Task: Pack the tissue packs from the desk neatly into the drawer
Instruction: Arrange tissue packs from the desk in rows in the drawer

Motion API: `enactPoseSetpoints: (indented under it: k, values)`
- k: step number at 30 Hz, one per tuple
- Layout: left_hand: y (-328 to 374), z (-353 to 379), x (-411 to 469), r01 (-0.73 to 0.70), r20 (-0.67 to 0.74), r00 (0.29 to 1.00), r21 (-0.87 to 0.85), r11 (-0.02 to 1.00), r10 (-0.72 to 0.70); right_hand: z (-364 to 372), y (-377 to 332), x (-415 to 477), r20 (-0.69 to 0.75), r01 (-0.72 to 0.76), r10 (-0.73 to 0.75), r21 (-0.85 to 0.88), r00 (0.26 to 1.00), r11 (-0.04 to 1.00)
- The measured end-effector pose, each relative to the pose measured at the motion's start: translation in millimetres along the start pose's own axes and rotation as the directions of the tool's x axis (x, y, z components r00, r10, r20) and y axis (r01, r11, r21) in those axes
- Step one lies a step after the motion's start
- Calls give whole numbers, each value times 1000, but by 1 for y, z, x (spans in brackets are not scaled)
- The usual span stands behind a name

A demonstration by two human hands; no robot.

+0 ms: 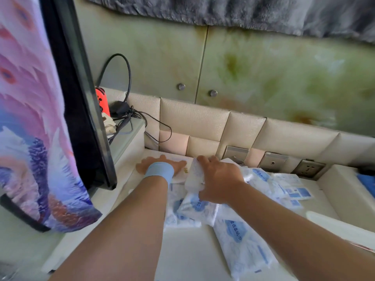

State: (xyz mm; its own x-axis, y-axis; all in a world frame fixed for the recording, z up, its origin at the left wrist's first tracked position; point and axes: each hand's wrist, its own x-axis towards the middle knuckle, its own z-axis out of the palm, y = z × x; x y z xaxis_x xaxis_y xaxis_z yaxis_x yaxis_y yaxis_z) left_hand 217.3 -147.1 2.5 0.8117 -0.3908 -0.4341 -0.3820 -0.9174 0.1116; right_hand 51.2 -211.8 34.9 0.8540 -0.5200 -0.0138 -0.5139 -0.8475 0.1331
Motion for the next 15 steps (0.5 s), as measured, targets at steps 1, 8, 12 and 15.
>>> enactPoseSetpoints:
  k: [1, 8, 12, 15]
  values:
    - [1, 1, -4, -18, 8, 1000, 34, 999, 17, 0, 1, -4, 29, -15, 14, 8, 999, 1000]
    - [-5, 15, -3, -338, -14, 937, 213, 917, 349, 20, -7, -16, 139, -69, 61, 58, 988, 996]
    - [-6, 13, 1, -376, -57, 920, 150, 914, 387, 24, -8, -14, 144, -75, 62, 87, 988, 993]
    - [-6, 14, 6, -374, -130, 899, 268, 888, 418, 28, -9, -17, 117, -91, 77, 123, 990, 988]
